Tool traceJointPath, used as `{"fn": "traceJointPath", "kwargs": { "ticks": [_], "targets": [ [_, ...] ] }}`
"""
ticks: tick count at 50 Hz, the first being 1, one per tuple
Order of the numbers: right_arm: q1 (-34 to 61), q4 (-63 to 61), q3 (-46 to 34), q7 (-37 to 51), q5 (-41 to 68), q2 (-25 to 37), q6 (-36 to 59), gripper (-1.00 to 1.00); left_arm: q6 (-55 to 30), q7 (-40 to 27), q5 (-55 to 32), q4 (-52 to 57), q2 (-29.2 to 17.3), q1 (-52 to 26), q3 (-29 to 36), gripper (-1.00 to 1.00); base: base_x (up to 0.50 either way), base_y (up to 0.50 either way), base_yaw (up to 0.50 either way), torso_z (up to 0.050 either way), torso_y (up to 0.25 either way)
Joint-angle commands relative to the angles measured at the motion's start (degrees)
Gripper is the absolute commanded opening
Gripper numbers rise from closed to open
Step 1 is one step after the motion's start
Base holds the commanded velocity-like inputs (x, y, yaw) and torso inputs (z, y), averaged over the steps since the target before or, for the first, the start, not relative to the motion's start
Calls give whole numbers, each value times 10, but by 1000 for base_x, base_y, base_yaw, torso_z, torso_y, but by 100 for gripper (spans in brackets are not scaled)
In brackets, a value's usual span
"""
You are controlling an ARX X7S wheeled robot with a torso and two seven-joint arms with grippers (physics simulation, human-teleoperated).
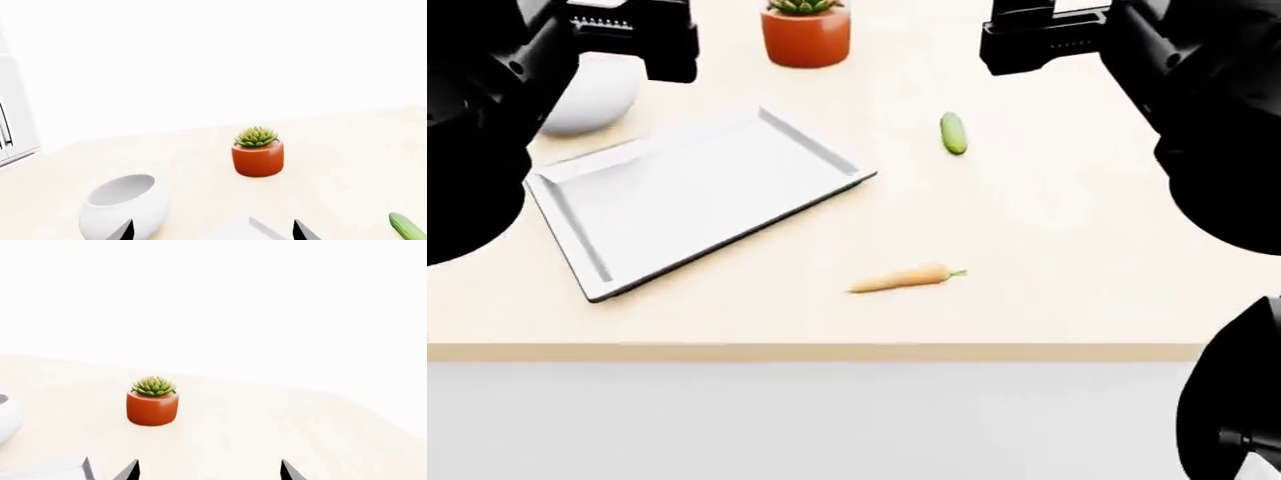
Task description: Place the two vegetables and bowl onto the tray for setting up a vegetable dip station.
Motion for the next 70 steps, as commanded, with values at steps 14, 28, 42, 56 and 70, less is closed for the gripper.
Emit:
{"fn": "traceJointPath", "kwargs": {
  "ticks": [14, 28, 42, 56, 70],
  "targets": [
    [41, 13, -25, 28, 62, 23, 4, 100, 12, -41, -94, -12, -26, -23, 3, 100, 394, 374, 0, 0, 0],
    [49, 17, -27, 42, 79, 31, -4, 100, 15, -35, -87, -9, -26, -22, 10, 100, 297, 500, 0, 0, 1],
    [64, 27, -28, 66, 103, 23, -5, 100, 17, -35, -92, -7, -32, -26, 12, 100, 104, 164, 0, 0, 0],
    [145, 119, -81, 305, 433, 113, 34, 100, 24, -38, -100, -11, -44, -32, 3, 100, 0, 0, 0, 0, 0],
    [128, 136, -176, 412, 606, 261, -20, 100, 29, -37, -100, -10, -45, -29, 7, 100, 0, 0, 0, 0, 0]
  ]
}}
